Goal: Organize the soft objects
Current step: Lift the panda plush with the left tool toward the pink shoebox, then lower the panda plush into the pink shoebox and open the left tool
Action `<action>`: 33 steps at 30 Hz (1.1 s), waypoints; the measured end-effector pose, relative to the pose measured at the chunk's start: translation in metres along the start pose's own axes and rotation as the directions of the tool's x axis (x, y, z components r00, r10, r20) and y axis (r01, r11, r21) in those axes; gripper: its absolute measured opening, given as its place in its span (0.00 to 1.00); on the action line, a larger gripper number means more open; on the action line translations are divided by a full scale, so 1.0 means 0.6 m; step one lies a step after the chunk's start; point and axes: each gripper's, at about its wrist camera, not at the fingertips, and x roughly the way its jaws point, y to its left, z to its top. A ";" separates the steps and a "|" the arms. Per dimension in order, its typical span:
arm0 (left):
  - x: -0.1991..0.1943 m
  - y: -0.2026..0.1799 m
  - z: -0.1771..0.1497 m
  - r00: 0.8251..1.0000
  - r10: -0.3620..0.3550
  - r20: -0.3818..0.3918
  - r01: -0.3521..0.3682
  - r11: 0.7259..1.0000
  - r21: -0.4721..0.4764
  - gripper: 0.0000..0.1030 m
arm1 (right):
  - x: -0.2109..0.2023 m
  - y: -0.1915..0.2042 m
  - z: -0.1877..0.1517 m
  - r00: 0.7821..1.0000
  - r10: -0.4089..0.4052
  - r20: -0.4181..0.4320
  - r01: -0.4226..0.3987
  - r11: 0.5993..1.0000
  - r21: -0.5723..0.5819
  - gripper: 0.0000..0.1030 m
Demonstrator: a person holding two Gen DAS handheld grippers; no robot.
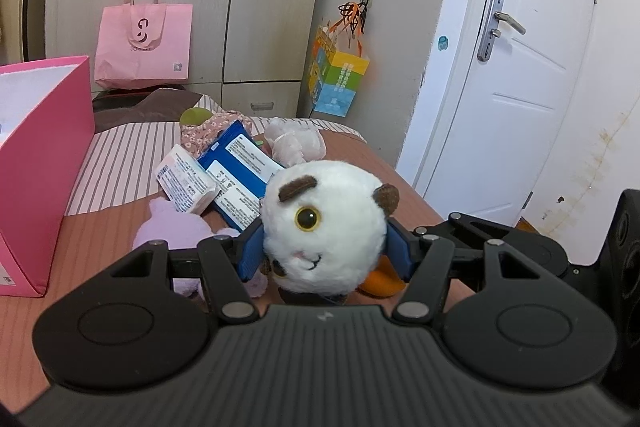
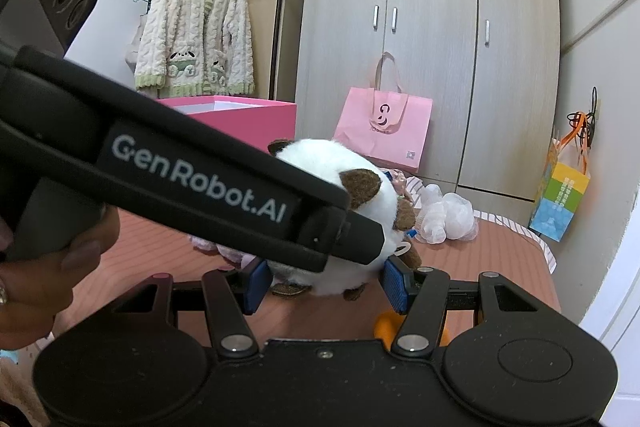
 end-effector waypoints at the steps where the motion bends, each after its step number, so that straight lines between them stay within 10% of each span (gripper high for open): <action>1: -0.001 0.000 0.000 1.000 0.002 -0.003 -0.002 1.000 0.001 0.59 | 0.000 0.001 0.000 1.000 0.000 0.000 0.000 1.000 -0.002 0.61; 33: -0.150 0.037 -0.017 0.971 0.063 -0.231 -0.059 0.998 0.025 0.53 | -0.052 0.114 0.046 0.972 0.163 -0.168 -0.159 0.987 0.035 0.60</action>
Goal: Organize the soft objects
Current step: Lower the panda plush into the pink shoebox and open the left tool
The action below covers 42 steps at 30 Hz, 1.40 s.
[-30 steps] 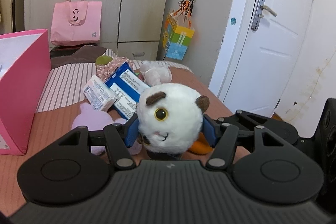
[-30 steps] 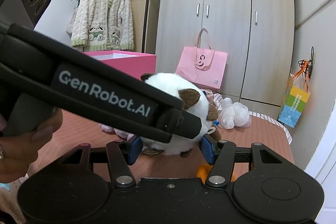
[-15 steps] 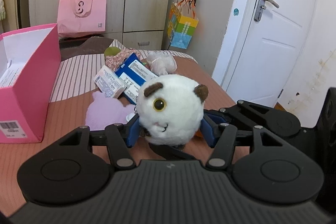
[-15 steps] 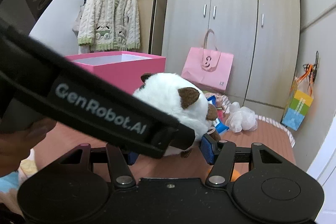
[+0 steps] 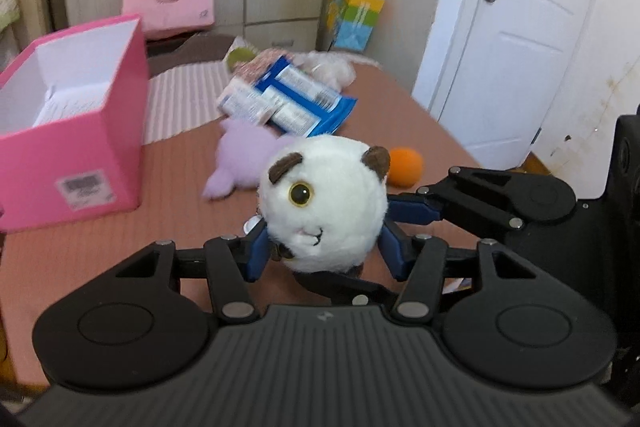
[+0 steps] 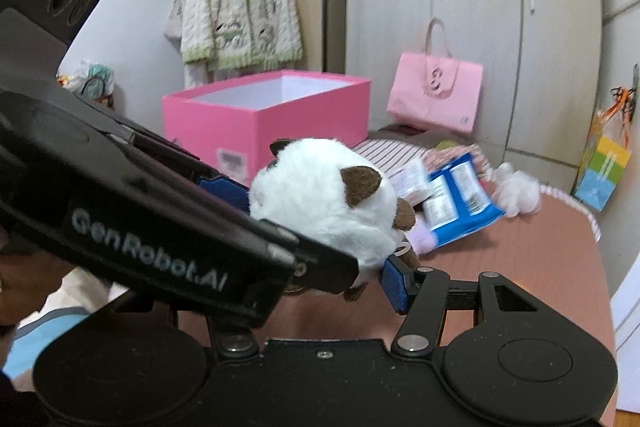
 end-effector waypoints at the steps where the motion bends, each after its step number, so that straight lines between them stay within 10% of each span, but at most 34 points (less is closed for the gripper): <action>1: -0.008 0.007 -0.002 1.000 0.010 -0.015 -0.010 1.000 -0.006 0.53 | 0.002 0.008 0.002 1.000 0.016 -0.008 -0.016 1.000 -0.004 0.61; 21: -0.154 0.184 0.123 0.988 0.144 0.060 -0.141 0.988 -0.062 0.53 | 0.067 0.119 0.212 0.977 0.201 0.074 -0.195 0.977 -0.083 0.61; 42: 0.039 0.391 0.293 0.990 0.120 0.068 -0.107 0.980 -0.169 0.52 | 0.329 0.038 0.358 0.983 0.179 -0.032 -0.170 0.968 0.184 0.61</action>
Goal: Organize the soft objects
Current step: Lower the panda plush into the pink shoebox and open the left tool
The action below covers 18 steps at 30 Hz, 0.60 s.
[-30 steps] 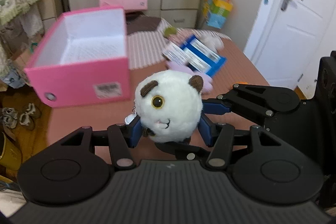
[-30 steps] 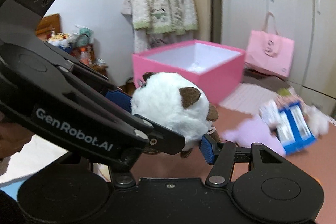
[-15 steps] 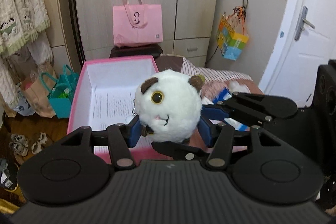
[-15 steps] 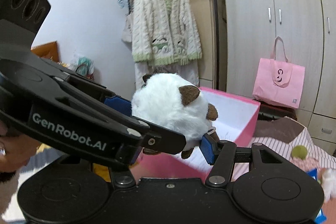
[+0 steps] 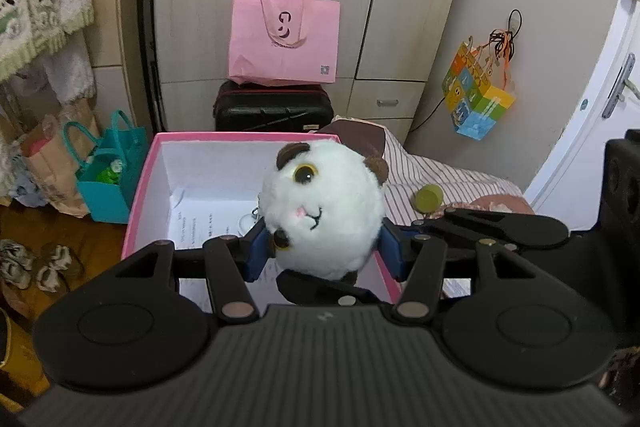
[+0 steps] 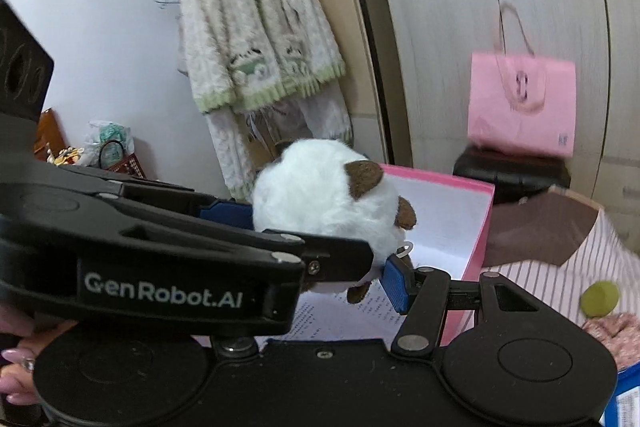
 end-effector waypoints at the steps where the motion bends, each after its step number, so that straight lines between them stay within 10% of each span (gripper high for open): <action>1: 0.011 0.005 0.005 1.000 -0.005 -0.005 0.005 1.000 -0.009 0.52 | 0.008 -0.009 0.004 1.000 -0.004 -0.006 0.004 1.000 0.012 0.61; 18: 0.141 0.058 0.026 0.995 -0.028 -0.100 0.014 0.990 -0.141 0.52 | 0.124 -0.080 0.029 0.989 -0.088 -0.120 0.090 0.996 0.009 0.63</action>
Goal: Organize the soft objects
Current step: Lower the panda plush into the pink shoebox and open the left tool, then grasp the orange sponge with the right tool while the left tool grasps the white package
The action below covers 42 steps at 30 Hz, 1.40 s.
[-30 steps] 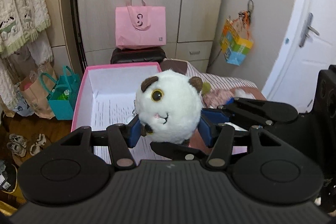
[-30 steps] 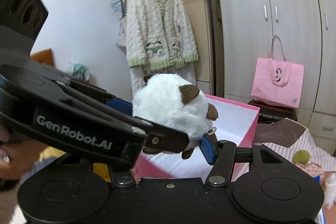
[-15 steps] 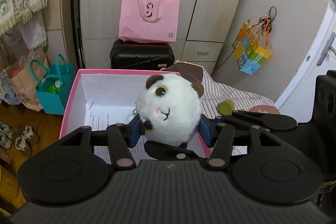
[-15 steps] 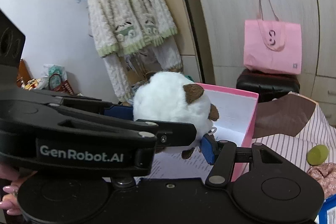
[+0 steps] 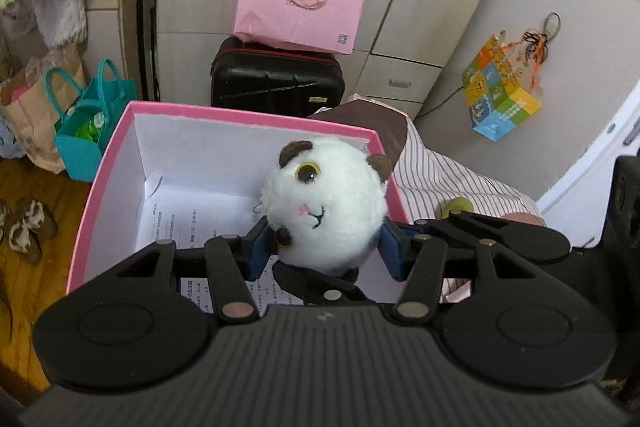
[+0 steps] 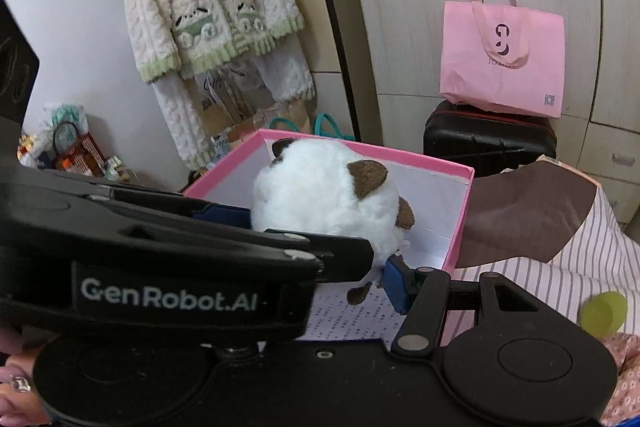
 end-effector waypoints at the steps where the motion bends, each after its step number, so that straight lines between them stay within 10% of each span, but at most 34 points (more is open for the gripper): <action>1: 0.004 0.003 0.000 1.000 -0.001 -0.002 0.001 1.000 -0.010 0.52 | 0.003 -0.001 0.000 1.000 -0.010 0.000 0.010 1.000 0.000 0.63; 15: -0.064 -0.007 -0.017 0.995 0.077 0.070 -0.082 0.995 0.065 0.62 | -0.038 0.021 -0.001 0.994 -0.106 -0.006 0.105 0.992 -0.076 0.69; 42: -0.329 -0.132 -0.162 0.993 -0.064 0.099 0.028 0.944 0.330 0.66 | -0.353 0.107 -0.088 0.996 -0.062 -0.066 0.037 0.944 -0.329 0.70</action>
